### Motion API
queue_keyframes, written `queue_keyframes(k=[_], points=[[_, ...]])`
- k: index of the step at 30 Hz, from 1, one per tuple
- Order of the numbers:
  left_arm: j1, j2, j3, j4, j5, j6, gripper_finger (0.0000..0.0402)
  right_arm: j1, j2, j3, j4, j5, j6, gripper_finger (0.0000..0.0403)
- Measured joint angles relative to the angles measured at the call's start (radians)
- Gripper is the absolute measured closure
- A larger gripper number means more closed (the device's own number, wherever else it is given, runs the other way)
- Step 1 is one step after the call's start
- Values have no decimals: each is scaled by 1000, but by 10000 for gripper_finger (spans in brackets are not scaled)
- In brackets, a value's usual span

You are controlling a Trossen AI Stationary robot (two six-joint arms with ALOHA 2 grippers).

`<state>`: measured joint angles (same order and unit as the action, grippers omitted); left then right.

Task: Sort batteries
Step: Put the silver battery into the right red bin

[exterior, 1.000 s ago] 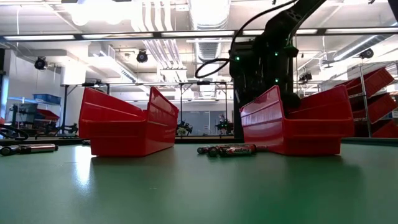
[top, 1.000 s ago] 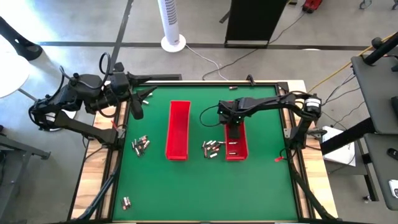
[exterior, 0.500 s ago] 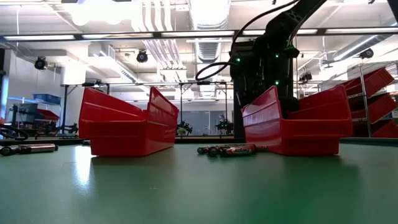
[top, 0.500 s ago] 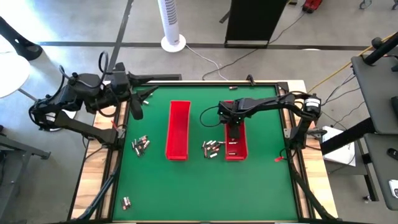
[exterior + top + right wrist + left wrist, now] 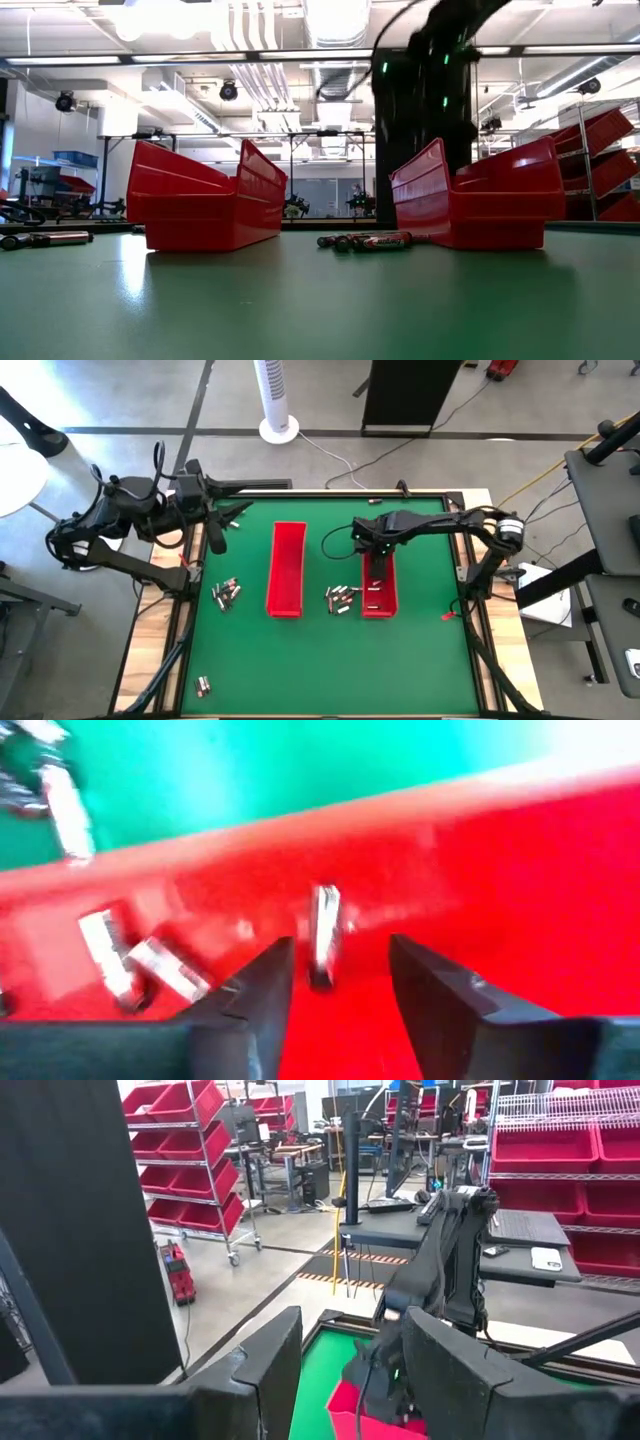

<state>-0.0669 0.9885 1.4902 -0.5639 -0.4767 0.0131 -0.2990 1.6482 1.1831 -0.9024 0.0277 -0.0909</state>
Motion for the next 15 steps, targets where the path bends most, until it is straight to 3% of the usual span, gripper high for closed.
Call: queue_keyframes(k=[5, 7, 11, 15], points=[[0, -8, 0, 1, 0, 0, 246, -5, -203, 30, -72, 12, 114, 212], [0, -9, 0, 1, 0, 0, 246, -9, -298, 1, -68, 78, 170, 207], [0, -5, 0, 4, -1, 2, 246, -16, -481, -128, -46, 257, 310, 205], [0, 7, 0, 12, -1, 4, 246, -57, -608, -316, 52, 197, 479, 204]])
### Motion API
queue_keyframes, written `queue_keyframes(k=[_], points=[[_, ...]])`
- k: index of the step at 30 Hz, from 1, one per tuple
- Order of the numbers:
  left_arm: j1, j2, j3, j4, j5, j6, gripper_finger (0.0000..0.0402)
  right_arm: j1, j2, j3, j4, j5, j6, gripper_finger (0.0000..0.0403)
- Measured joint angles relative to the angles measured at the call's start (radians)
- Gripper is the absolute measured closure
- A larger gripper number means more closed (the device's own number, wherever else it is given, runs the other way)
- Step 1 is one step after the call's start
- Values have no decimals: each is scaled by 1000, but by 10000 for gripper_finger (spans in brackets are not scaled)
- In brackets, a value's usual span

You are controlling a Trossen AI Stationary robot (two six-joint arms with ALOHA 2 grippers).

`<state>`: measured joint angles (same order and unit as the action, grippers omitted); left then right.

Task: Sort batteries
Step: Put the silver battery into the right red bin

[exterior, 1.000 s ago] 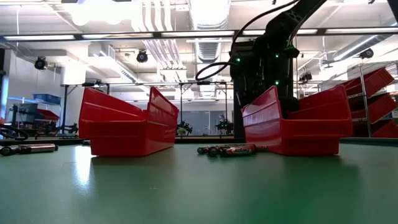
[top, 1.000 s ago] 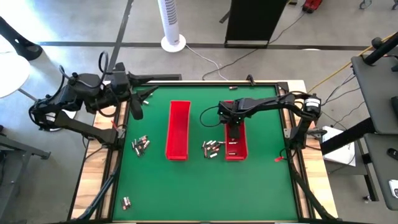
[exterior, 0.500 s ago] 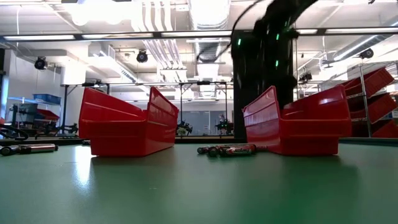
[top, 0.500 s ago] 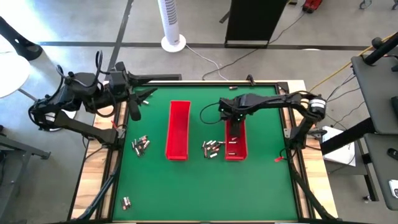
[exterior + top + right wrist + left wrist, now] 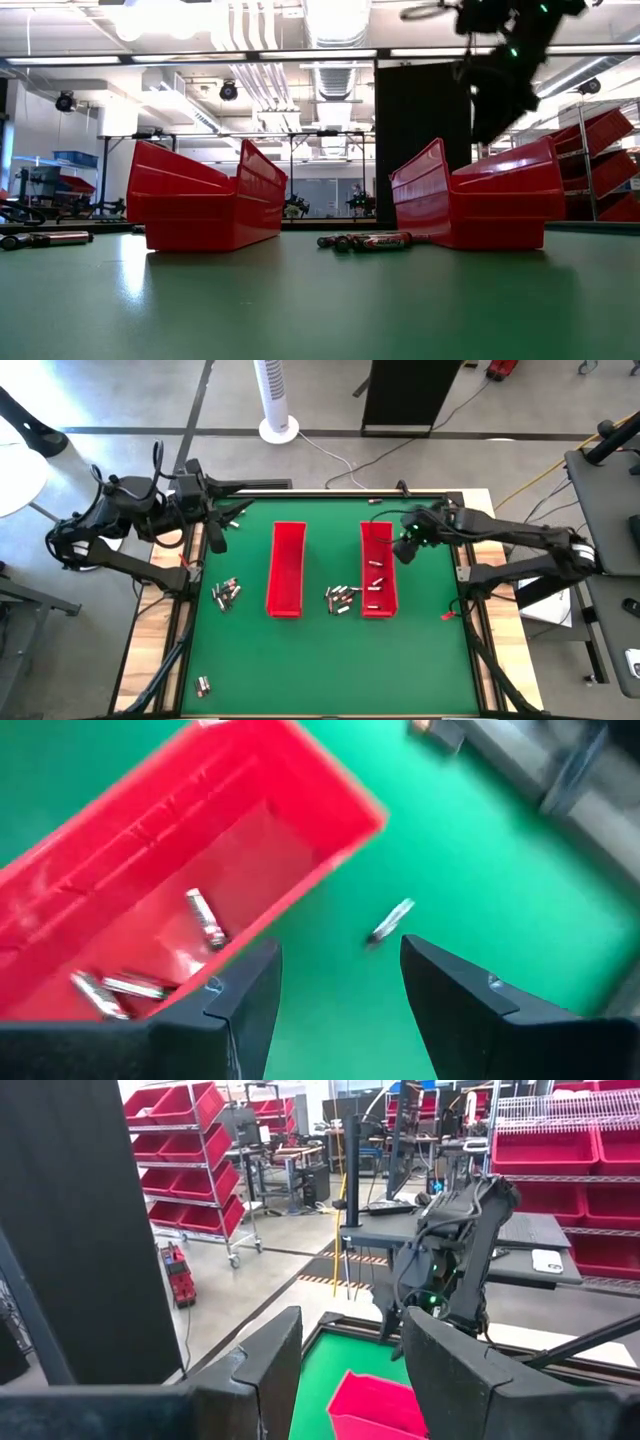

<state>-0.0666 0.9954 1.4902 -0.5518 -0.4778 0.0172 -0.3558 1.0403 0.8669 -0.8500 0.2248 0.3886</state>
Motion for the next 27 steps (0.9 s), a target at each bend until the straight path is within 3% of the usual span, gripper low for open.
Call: queue_keyframes(k=[6, 12, 19, 27], points=[[0, 14, 0, 56, -1, 21, 246, -75, -62, -254, 230, -17, 198, 204], [0, 12, 0, 133, -1, 16, 246, -205, -23, -376, 389, -47, 231, 204], [0, 11, 0, 198, -1, -4, 246, -333, 111, -373, 500, -94, 188, 204], [0, 10, 0, 221, -1, -22, 246, -377, 270, -286, 516, -149, 121, 204]])
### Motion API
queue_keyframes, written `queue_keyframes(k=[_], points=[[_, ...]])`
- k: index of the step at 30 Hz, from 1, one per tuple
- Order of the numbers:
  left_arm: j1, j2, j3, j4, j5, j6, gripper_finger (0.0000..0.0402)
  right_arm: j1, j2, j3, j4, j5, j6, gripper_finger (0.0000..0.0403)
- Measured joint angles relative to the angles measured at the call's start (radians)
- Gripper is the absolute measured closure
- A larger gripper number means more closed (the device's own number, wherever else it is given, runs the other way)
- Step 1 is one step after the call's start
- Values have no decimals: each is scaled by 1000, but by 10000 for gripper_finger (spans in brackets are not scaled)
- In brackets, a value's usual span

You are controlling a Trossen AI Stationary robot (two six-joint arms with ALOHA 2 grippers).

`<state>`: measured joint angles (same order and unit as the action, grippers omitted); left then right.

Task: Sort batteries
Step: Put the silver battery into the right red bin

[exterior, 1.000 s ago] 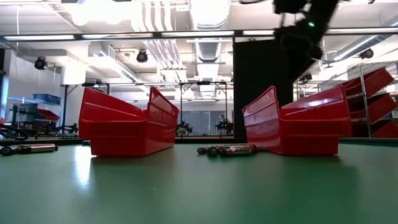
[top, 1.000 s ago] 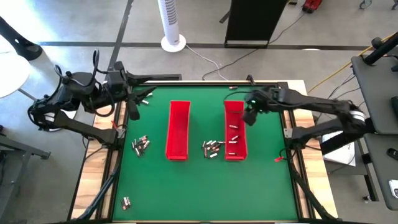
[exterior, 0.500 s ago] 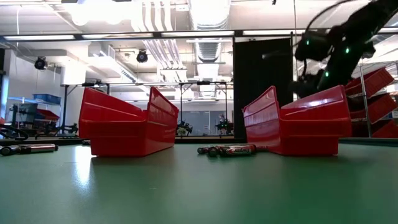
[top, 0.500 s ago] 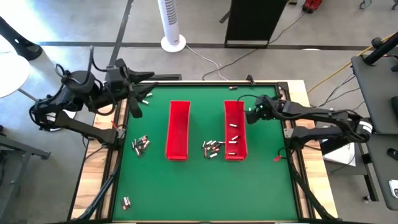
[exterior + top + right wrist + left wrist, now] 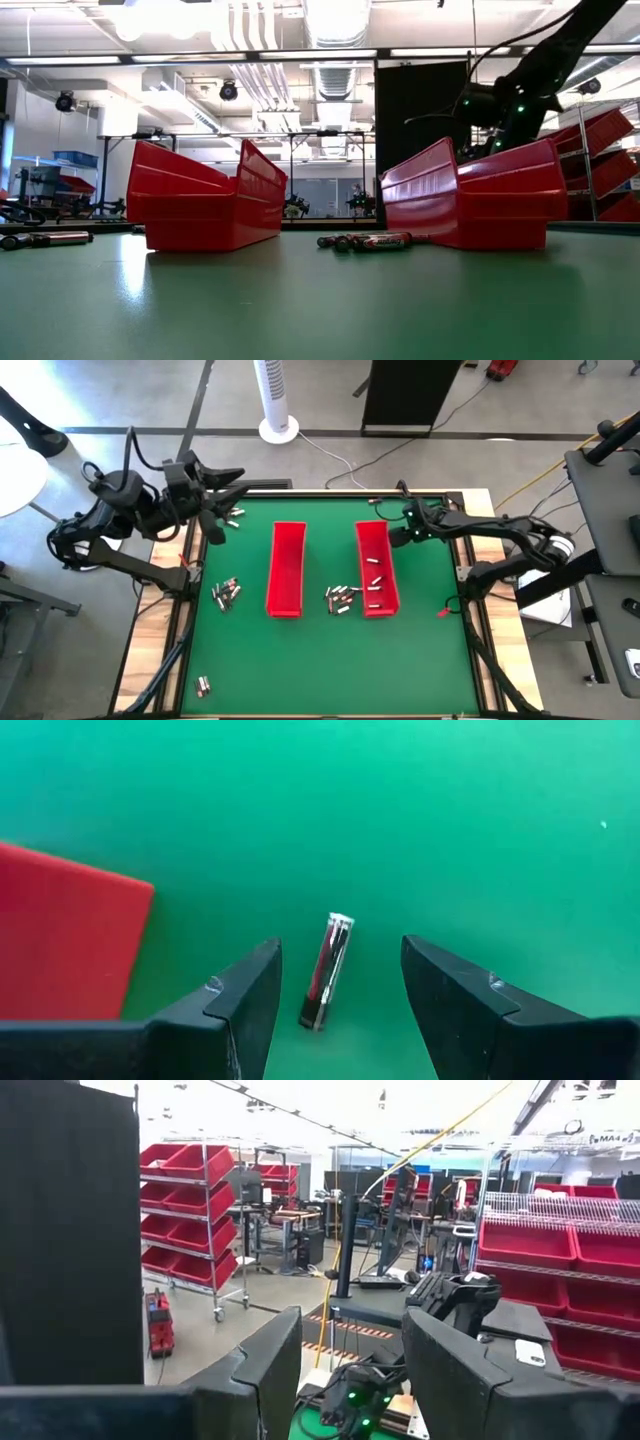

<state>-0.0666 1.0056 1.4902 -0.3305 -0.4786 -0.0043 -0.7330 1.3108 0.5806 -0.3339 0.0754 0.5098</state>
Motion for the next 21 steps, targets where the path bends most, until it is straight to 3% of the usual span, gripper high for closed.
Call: queue_keyframes(k=[14, 18, 21], points=[[0, 0, 0, 0, 0, -4, 246, -27, 40, 1, -35, 24, -33, 204], [0, 0, 0, 0, 0, 11, 246, -27, -23, 29, -180, 30, -3, 204], [0, 0, 0, 0, 0, 11, 246, -23, -104, 68, -365, 55, 136, 204]])
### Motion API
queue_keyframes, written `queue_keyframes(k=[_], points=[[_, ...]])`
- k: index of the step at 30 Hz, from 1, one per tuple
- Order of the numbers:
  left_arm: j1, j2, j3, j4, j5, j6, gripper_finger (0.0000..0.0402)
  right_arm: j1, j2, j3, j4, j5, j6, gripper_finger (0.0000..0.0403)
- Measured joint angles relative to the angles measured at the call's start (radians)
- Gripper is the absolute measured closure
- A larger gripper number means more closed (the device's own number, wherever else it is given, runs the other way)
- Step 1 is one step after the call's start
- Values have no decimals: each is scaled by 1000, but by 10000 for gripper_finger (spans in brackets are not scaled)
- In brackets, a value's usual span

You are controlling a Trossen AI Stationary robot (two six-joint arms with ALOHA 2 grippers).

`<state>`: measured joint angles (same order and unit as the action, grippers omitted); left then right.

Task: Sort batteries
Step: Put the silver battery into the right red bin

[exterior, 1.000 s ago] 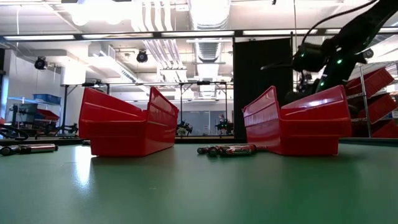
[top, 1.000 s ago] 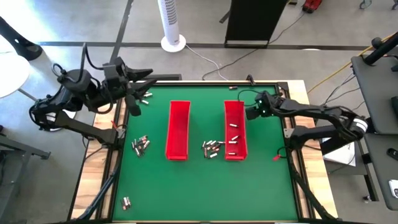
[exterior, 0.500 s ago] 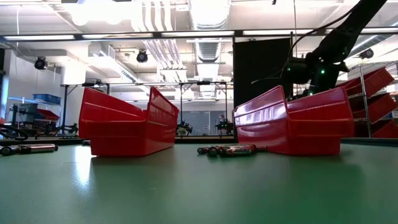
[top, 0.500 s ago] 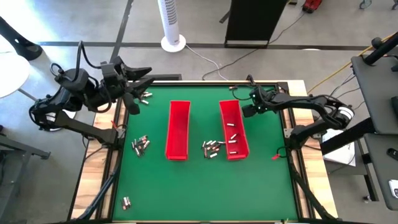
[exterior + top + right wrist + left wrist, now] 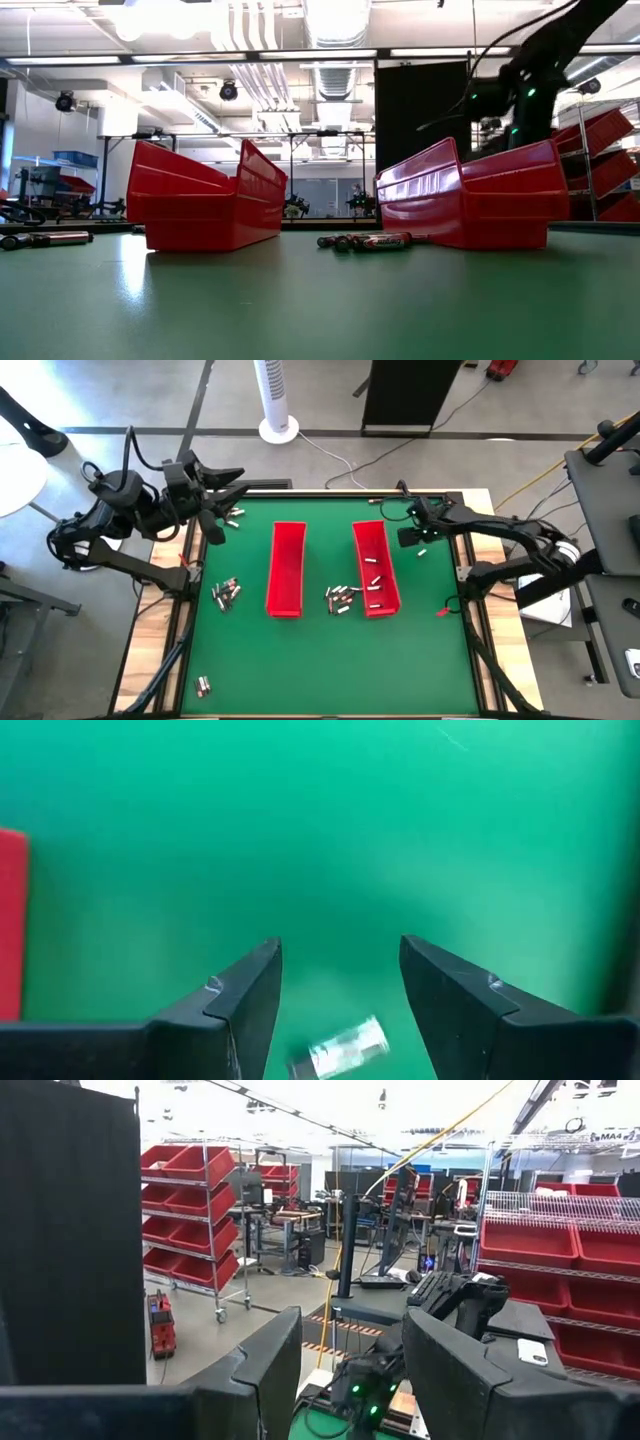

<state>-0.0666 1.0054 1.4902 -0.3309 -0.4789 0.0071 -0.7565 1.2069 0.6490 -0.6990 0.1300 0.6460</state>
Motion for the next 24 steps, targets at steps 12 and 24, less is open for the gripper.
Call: queue_keyframes(k=[12, 24], points=[[0, 11, 0, -46, 0, 55, 246, 125, -229, -102, -217, -65, 654, 216], [0, 6, 0, -165, 0, 87, 246, 128, -80, -183, -131, -137, 779, 272]])
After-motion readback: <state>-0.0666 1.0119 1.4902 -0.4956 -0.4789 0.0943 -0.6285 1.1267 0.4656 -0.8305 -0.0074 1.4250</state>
